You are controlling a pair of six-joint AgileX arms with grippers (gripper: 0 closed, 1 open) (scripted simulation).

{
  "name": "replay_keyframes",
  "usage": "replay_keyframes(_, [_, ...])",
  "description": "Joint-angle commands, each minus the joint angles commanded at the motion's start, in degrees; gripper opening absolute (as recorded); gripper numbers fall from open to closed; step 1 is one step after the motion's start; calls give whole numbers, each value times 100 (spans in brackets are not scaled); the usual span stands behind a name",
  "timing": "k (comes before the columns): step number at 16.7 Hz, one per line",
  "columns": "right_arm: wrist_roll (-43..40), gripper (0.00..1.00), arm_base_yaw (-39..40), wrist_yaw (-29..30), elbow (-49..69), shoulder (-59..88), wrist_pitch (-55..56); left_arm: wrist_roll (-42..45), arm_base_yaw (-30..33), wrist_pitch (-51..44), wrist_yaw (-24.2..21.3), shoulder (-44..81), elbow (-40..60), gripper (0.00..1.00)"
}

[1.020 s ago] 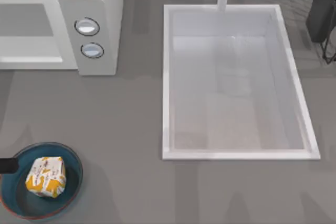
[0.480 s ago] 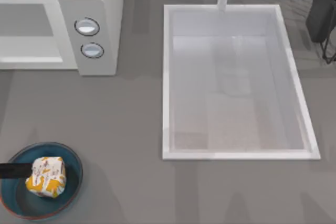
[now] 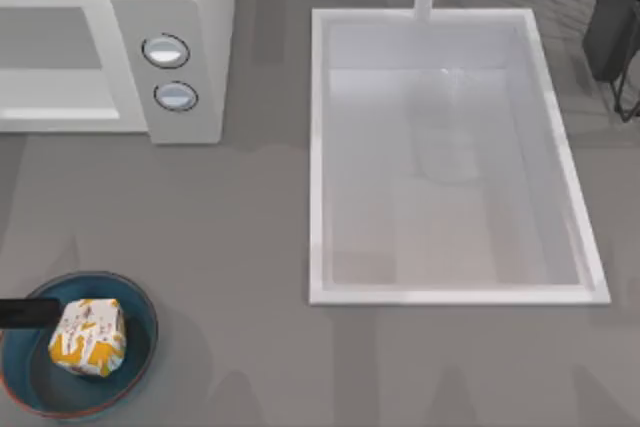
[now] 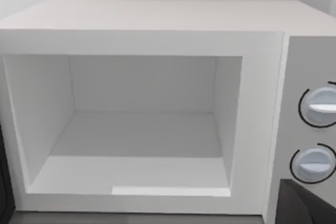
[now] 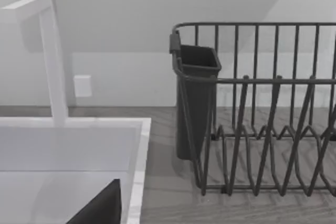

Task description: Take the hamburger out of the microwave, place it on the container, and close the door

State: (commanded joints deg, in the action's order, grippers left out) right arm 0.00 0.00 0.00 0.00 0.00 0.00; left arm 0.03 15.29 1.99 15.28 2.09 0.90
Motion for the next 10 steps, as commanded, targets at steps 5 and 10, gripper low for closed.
replay_keyframes(5, [0, 100, 0, 0, 0, 0, 0, 2, 85, 92, 94, 88, 30, 0])
replay_keyframes(10, [0, 100, 0, 0, 0, 0, 0, 26, 659, 695, 665, 1014, 303, 0])
